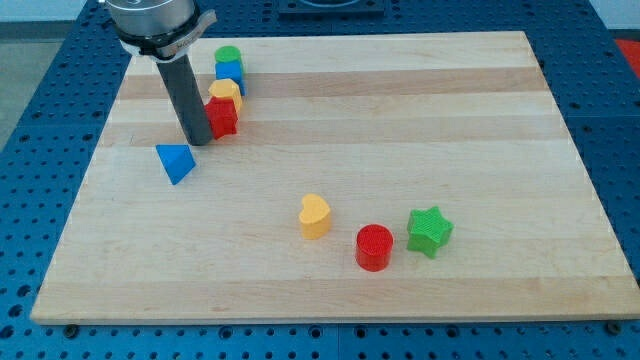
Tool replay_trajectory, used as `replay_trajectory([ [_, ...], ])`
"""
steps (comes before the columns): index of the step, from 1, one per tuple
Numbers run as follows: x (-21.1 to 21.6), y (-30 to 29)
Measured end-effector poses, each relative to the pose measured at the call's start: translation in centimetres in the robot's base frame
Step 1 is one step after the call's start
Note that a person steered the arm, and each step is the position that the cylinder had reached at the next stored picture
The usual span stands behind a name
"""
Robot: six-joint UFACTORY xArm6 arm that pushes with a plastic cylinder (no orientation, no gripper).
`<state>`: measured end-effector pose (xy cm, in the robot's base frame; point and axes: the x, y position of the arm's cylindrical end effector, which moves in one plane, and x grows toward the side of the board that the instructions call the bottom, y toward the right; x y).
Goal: Slide the blue triangle below the red star
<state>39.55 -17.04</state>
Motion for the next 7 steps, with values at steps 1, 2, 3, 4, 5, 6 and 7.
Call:
replay_trajectory([
  [1,0.0,-0.1],
  [2,0.0,-3.8],
  [3,0.1,-7.9],
  [4,2.9,-9.2],
  [5,6.2,-7.9],
  [6,6.7,-4.5],
  [7,6.5,-2.3],
])
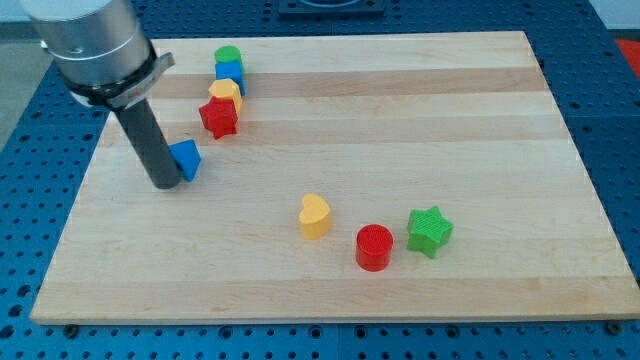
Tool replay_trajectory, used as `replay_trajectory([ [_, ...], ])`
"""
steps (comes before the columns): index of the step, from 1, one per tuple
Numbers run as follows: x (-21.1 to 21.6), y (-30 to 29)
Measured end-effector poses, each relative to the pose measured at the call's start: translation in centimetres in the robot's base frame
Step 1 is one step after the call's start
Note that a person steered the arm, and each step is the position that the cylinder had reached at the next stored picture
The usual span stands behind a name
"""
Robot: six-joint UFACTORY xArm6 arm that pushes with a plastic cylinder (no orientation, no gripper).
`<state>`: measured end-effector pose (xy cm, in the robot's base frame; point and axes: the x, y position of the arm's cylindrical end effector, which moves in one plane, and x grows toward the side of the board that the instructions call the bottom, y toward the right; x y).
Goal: Slide the blue triangle below the red star
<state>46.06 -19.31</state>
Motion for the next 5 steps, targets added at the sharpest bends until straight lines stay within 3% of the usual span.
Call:
replay_trajectory([
  [5,-2.4,0.2],
])
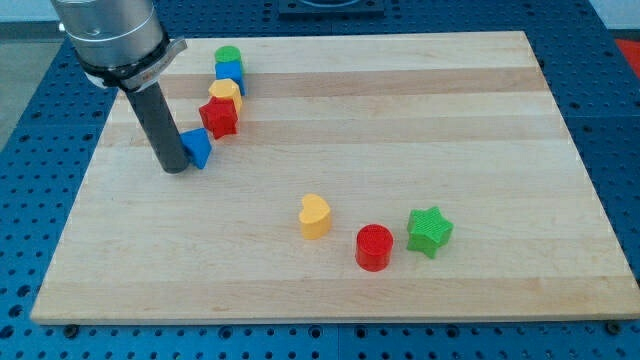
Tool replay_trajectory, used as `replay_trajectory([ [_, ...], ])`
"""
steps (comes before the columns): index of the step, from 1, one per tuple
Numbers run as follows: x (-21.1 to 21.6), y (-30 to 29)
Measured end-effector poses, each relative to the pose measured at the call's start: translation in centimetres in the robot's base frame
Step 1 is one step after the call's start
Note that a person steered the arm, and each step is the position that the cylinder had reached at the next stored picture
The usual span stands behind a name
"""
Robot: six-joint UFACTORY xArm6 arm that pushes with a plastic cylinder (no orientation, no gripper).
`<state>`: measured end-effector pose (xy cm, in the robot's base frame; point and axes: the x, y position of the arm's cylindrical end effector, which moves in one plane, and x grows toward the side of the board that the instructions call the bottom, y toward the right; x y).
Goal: Slide the blue triangle below the red star
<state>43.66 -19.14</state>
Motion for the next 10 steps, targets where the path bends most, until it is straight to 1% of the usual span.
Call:
replay_trajectory([
  [2,-0.7,1.0],
  [5,-0.9,0.3],
  [7,-3.1,0.3],
  [10,-2.4,0.9],
])
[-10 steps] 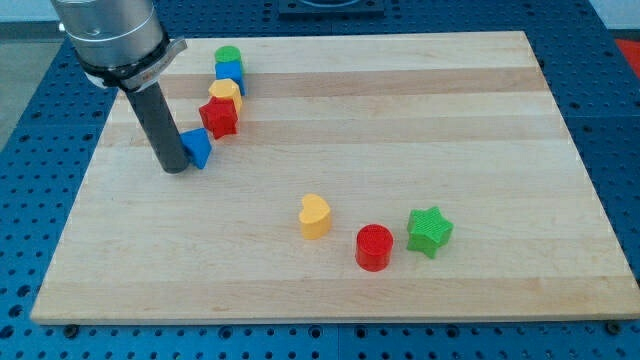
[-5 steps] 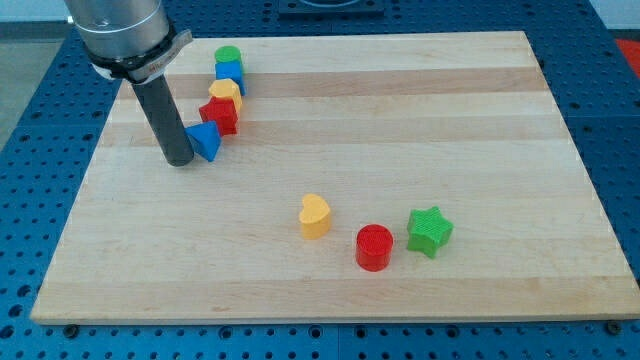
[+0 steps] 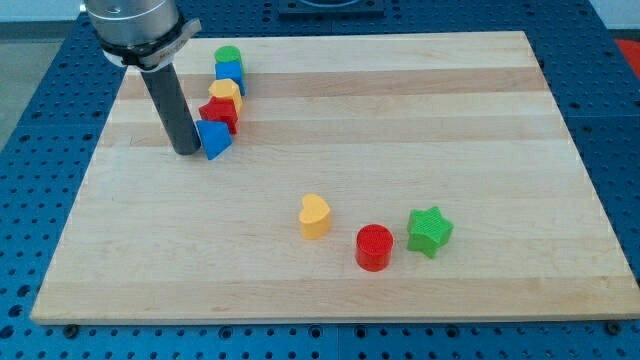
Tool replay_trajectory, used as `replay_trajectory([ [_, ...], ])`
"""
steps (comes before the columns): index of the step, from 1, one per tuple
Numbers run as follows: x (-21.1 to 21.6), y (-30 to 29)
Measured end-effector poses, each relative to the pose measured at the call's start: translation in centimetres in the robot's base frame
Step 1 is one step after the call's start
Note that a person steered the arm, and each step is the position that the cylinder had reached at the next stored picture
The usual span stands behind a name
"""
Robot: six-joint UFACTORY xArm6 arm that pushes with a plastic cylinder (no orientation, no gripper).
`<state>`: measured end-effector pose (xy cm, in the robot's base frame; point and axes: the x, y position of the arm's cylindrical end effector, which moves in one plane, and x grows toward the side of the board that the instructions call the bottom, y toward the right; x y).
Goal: Slide the blue triangle below the red star
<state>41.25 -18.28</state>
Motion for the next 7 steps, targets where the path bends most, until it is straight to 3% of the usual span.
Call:
replay_trajectory([
  [7,2.5,1.8],
])
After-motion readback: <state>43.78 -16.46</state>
